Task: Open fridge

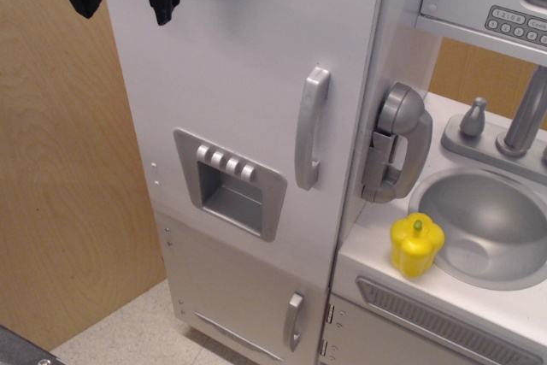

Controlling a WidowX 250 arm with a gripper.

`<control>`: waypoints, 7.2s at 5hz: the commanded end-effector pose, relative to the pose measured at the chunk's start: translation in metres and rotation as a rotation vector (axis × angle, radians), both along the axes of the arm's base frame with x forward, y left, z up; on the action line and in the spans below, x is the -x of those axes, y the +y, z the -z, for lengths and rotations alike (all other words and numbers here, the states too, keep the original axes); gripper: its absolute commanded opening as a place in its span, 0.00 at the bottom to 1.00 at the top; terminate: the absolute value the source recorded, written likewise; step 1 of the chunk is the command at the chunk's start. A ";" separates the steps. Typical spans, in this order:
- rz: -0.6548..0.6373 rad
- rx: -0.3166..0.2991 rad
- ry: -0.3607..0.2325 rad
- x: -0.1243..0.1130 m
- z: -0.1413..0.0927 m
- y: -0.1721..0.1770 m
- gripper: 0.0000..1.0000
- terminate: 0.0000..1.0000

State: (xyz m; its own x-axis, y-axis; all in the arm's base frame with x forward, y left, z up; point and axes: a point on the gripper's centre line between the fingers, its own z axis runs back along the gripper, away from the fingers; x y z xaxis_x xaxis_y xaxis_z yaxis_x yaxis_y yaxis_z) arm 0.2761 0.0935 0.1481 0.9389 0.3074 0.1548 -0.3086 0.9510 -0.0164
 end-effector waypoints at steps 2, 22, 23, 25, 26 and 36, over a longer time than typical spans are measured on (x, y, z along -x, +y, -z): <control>0.012 -0.029 -0.083 -0.006 0.013 -0.026 1.00 0.00; 0.329 -0.128 -0.024 0.055 0.099 -0.148 1.00 0.00; 0.403 -0.104 -0.027 0.048 0.096 -0.170 1.00 0.00; 0.458 -0.088 -0.036 0.012 0.101 -0.208 1.00 0.00; 0.440 -0.081 -0.035 -0.007 0.097 -0.207 1.00 0.00; 0.178 -0.291 -0.070 0.037 0.115 0.007 1.00 0.00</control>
State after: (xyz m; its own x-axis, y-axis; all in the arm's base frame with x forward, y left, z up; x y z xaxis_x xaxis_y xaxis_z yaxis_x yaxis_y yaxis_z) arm 0.2407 0.0967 0.0197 0.9654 0.0781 0.2487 -0.1404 0.9597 0.2435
